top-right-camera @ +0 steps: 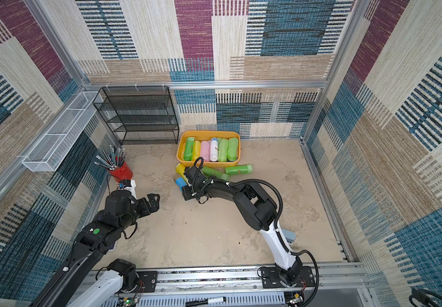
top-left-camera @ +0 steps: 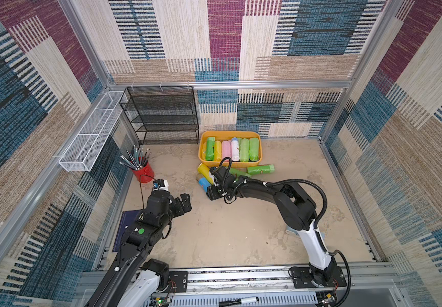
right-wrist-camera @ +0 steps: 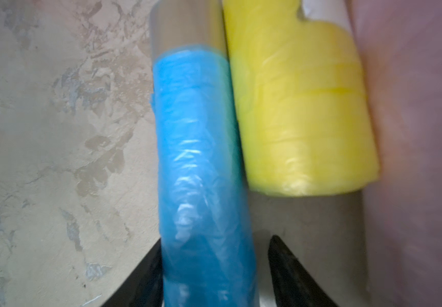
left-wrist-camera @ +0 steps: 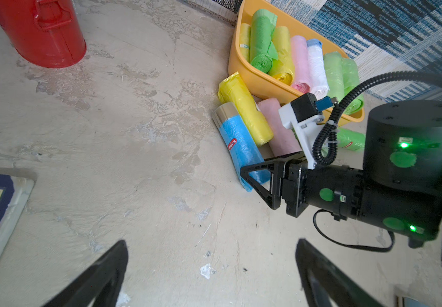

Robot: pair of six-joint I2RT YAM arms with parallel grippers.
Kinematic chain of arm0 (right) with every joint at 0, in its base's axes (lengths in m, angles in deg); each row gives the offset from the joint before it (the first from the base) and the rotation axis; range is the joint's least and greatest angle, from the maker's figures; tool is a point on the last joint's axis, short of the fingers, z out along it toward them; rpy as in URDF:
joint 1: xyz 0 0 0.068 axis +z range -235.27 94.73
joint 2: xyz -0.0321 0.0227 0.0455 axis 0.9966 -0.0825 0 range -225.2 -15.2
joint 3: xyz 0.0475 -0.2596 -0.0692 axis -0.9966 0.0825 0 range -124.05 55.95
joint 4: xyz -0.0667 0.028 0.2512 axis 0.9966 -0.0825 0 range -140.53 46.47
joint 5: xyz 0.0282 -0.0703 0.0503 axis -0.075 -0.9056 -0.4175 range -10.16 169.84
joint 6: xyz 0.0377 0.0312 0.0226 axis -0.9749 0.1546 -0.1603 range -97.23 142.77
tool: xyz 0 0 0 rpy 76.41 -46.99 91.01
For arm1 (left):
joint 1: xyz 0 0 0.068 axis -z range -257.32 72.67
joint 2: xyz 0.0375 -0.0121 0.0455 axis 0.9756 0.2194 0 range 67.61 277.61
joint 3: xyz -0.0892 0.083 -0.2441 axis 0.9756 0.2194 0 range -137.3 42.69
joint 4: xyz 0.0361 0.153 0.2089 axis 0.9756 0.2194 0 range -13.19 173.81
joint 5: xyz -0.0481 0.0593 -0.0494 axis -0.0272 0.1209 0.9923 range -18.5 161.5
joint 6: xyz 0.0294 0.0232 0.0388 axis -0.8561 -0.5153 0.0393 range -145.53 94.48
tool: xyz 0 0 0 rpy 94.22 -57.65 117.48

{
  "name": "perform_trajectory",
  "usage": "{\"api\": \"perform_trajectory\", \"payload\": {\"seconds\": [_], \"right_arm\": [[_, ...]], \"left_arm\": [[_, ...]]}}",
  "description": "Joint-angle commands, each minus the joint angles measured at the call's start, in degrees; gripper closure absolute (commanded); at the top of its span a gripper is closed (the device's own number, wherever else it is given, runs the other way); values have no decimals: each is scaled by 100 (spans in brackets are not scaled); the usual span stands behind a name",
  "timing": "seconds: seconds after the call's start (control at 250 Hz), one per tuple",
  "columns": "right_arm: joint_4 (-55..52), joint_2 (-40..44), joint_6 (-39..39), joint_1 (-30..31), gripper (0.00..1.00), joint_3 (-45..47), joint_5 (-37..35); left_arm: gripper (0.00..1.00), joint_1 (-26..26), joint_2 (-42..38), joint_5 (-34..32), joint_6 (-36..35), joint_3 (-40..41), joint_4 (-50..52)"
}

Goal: Put the roll of trash bags into the storage box
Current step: Pick up the roll of trash bags from the center of the board.

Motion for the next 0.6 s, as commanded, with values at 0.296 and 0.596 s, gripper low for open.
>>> {"api": "perform_trajectory", "payload": {"seconds": [0.296, 0.596], "right_arm": [[-280, -22, 136, 78, 52, -44, -32], [109, 286, -253, 86, 62, 275, 195]], "left_arm": [[1, -13, 19, -84, -50, 42, -103], [1, -10, -127, 177, 7, 2, -22]]}}
